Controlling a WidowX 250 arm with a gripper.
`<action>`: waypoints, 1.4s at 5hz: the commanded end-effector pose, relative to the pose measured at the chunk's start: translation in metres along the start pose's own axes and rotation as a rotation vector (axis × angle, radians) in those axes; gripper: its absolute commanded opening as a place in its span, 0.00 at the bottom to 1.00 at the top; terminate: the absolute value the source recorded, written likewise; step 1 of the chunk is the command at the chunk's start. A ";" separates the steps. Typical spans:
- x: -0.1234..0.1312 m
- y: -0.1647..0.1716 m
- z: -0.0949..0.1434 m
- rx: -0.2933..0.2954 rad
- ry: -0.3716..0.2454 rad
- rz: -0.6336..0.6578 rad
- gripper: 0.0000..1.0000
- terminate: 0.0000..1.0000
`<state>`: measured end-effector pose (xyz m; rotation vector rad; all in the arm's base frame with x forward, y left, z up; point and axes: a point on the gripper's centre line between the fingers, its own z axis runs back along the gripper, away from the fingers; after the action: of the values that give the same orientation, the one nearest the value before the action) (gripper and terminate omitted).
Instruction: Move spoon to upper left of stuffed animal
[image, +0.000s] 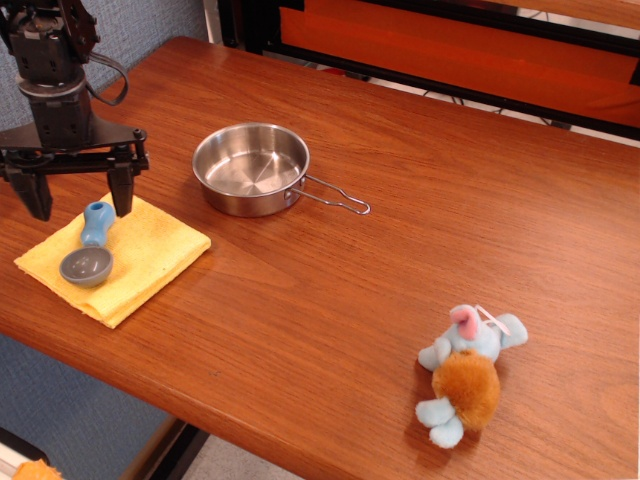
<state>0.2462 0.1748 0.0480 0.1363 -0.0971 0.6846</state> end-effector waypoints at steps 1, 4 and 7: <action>-0.010 0.003 -0.012 -0.016 -0.003 0.038 1.00 0.00; -0.015 0.001 -0.021 -0.032 0.026 0.043 0.00 0.00; 0.002 -0.006 0.049 0.191 -0.008 0.061 0.00 0.00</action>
<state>0.2514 0.1635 0.0791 0.3114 0.0200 0.7442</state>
